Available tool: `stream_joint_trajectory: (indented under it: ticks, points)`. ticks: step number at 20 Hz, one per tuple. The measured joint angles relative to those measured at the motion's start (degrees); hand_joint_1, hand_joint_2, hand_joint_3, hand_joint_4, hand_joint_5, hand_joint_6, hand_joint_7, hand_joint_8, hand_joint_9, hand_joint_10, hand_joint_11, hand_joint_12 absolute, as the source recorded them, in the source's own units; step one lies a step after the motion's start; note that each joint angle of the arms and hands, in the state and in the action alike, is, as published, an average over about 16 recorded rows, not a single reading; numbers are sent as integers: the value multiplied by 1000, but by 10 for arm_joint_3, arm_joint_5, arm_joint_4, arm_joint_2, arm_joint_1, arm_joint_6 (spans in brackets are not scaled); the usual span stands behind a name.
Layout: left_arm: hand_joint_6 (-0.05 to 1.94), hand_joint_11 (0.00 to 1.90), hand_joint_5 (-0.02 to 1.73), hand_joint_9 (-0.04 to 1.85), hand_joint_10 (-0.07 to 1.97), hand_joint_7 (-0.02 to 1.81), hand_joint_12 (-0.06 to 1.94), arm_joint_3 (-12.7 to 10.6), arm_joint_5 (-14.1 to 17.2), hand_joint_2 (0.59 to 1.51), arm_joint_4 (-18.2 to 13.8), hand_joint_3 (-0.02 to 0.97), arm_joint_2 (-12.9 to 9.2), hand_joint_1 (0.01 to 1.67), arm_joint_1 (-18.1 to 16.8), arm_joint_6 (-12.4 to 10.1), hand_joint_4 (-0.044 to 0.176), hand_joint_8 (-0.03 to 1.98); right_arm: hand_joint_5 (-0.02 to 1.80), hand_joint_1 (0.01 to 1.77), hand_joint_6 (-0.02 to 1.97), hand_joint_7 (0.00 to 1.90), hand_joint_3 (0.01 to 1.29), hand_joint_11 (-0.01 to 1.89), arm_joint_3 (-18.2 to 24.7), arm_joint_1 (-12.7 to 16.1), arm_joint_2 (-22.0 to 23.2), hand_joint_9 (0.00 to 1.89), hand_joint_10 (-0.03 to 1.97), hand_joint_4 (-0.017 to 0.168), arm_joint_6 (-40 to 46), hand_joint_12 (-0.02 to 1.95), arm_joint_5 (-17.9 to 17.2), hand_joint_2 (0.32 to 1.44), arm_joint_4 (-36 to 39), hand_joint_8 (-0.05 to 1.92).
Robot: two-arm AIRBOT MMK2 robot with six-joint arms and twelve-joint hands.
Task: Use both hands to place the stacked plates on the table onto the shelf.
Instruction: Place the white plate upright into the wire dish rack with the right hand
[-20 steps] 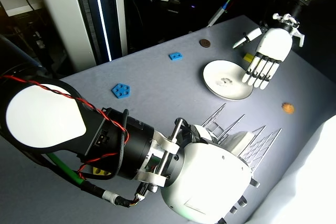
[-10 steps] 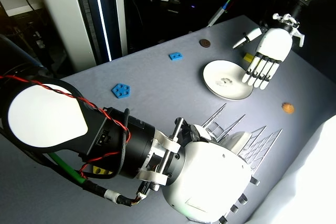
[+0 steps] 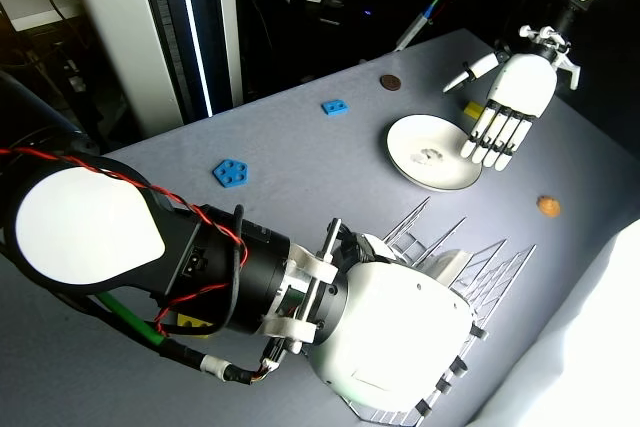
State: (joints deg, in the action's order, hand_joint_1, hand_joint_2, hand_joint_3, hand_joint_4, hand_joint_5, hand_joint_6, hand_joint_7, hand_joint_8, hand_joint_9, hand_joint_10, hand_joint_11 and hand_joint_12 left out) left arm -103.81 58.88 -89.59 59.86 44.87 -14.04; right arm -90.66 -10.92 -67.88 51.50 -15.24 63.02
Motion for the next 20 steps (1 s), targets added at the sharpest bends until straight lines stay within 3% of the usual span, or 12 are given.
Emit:
stream_joint_trajectory:
  ticks: [4, 20]
  points:
    - [18, 16, 84, 83, 8, 77, 112, 0, 0, 1061, 0, 18, 0, 15, 1, 0, 0, -8, 883, 1262, 960, 976, 12, 671, 0, -1, 0, 916, 756, -3, -8, 1414, -6, 1054, 0, 699]
    - [19, 16, 83, 93, 9, 72, 120, -1, -3, 1062, -1, 19, 0, 14, 4, 1, 0, -10, 856, 1231, 937, 948, 12, 674, 10, 0, 1, 843, 952, -7, -16, 1415, -12, 1067, 10, 792]
